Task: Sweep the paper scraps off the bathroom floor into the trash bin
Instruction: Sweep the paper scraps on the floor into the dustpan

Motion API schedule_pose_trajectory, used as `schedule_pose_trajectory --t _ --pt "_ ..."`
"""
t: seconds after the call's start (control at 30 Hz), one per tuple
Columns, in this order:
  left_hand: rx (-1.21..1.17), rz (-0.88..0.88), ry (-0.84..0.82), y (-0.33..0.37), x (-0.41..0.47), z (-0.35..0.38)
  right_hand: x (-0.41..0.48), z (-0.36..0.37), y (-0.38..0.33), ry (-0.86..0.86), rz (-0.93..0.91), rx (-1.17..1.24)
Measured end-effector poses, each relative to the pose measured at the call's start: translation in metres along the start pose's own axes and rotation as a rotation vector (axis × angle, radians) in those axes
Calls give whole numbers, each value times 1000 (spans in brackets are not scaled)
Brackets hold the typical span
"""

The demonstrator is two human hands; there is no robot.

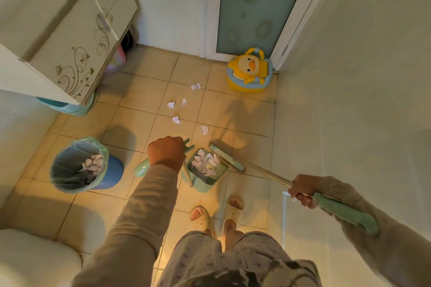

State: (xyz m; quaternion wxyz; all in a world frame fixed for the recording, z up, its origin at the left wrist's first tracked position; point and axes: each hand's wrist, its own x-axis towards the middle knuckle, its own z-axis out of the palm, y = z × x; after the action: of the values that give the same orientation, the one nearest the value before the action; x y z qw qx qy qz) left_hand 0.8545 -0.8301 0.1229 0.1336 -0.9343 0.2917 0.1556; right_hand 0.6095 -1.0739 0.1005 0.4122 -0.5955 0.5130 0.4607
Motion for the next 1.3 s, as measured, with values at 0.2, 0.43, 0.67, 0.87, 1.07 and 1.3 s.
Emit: schedule_pose_trajectory --t 0.2,0.43,0.67,0.87,1.07,1.3 --pt "-25 22 5 0 -4 8 -6 32 -22 65 -14 -75" --pt "-27 32 31 -1 2 12 -25 93 -40 44 -58 -127" --pt "-59 32 50 -10 7 9 -11 78 12 -60 -67 477" --pt "-57 29 33 -25 -1 8 -3 50 -17 -77 -61 219" --pt "-99 -62 19 -39 -5 9 7 -3 -63 -24 -132 132" --pt "-207 -300 -14 -24 13 2 32 -84 -130 -5 -195 -63"
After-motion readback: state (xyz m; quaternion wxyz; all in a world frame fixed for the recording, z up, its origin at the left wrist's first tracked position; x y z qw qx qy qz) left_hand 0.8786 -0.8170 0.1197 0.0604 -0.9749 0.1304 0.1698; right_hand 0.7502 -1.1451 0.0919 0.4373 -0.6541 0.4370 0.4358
